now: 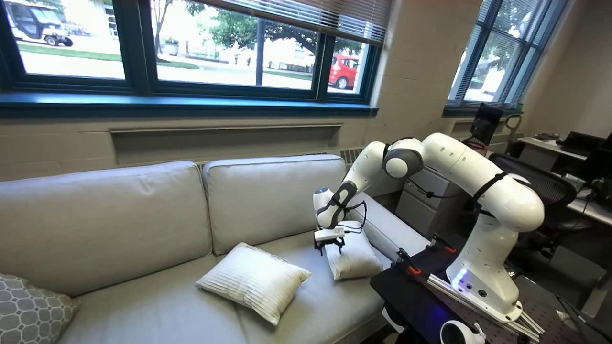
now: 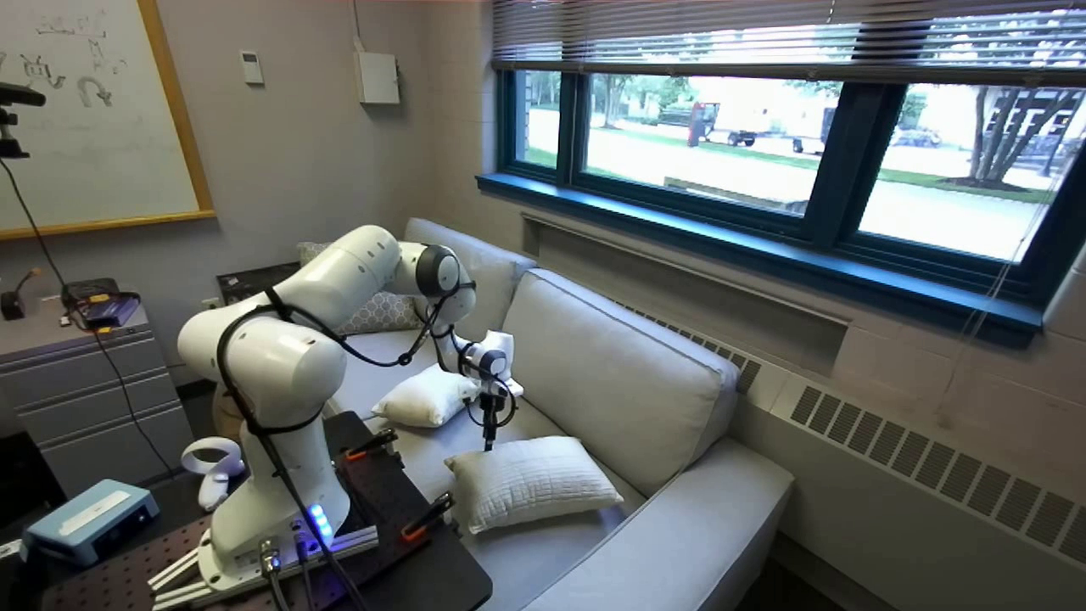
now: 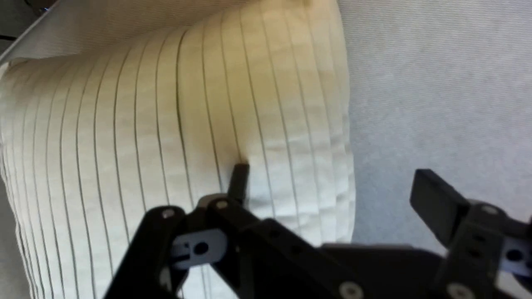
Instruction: Set the striped pillows against the armrest
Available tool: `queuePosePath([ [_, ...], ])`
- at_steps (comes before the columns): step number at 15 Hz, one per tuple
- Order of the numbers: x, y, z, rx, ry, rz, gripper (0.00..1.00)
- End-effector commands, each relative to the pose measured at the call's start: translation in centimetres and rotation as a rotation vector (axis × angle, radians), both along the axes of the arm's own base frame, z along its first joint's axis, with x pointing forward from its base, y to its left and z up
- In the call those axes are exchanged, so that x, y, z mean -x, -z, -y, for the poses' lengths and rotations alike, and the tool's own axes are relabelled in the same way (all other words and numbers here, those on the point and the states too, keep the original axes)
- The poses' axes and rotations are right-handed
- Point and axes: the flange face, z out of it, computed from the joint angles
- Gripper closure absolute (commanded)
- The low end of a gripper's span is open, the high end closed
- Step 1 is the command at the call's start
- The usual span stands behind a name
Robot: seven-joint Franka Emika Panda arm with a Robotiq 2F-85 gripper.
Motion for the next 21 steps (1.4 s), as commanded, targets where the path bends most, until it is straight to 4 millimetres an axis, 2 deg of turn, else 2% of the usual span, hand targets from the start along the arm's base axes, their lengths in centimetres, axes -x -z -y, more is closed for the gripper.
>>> queuePosePath([
  [1,-0.3,1.5,0.4,0.015,-0.027,-0.102,0.00],
  [8,-0.8,2.5,3.6,0.107,-0.037,-0.187,0.00],
  [9,-1.0,2.5,3.9,0.119,-0.038,-0.181,0.25],
  [10,-1.2,2.6,4.4,0.129,-0.043,-0.175,0.25],
  [17,-2.4,2.3,7.1,0.172,-0.032,-0.128,0.78],
  [19,-3.9,0.8,7.3,0.167,-0.029,-0.061,0.88],
  [21,-5.9,-2.7,7.1,0.117,-0.014,0.063,0.91],
])
